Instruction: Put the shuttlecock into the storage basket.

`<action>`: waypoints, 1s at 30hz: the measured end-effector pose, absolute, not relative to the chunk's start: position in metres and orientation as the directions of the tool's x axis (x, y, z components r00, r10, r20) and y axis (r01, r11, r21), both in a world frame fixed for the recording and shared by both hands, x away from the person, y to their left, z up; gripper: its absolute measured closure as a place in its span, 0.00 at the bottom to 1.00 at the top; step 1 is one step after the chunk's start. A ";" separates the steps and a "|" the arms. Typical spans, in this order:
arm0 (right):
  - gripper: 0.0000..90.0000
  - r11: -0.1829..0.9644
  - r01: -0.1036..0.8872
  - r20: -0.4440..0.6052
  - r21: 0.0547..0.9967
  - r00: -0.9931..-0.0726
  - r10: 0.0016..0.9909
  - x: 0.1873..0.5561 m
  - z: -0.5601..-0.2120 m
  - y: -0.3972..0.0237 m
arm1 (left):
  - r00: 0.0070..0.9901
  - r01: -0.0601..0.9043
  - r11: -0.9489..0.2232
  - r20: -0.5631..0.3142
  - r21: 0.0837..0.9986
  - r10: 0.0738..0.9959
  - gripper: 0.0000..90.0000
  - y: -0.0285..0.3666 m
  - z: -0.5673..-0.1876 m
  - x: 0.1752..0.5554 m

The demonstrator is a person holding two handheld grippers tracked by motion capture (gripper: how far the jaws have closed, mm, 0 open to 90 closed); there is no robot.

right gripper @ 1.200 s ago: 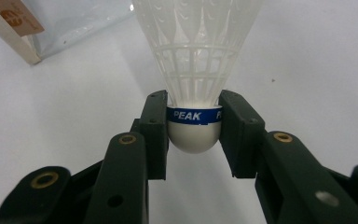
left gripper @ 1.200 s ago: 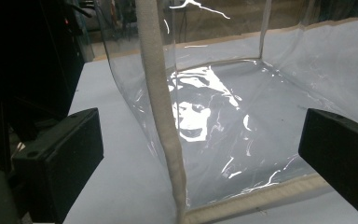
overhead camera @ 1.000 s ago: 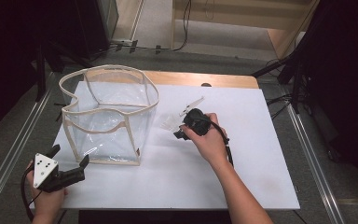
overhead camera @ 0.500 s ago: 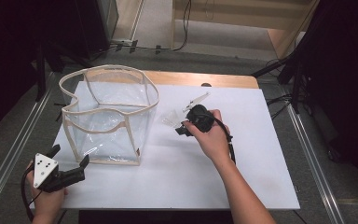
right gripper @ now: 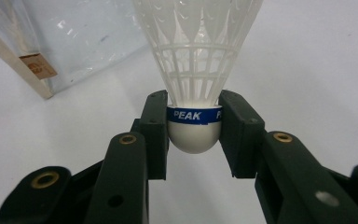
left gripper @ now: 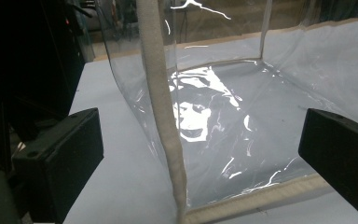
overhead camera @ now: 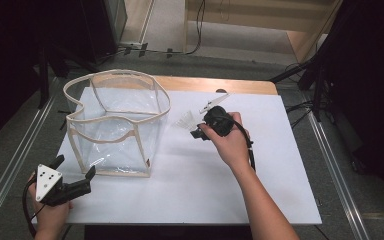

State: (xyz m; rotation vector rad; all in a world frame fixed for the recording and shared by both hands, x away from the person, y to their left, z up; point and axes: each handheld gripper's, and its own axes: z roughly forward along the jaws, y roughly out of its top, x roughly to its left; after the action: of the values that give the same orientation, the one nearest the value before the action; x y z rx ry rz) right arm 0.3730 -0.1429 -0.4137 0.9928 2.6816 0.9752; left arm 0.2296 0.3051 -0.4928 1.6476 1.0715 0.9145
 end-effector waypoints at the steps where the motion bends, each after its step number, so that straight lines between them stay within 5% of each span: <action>1: 0.70 0.575 0.540 0.100 0.615 -0.776 0.623 0.373 -0.412 -0.144 | 0.342 0.237 -0.182 0.094 0.954 0.935 0.00 0.305 -0.493 0.230; 30: 0.70 0.543 0.509 0.071 0.668 -0.770 0.634 0.380 -0.369 -0.153 | 0.344 0.238 -0.182 0.093 0.954 0.934 0.00 0.305 -0.493 0.230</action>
State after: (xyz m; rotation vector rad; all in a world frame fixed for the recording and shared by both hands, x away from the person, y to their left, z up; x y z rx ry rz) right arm 0.3796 -0.1526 -0.3685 0.9722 2.5987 1.0373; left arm 0.2296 0.3051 -0.4928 1.6504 1.0676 0.9120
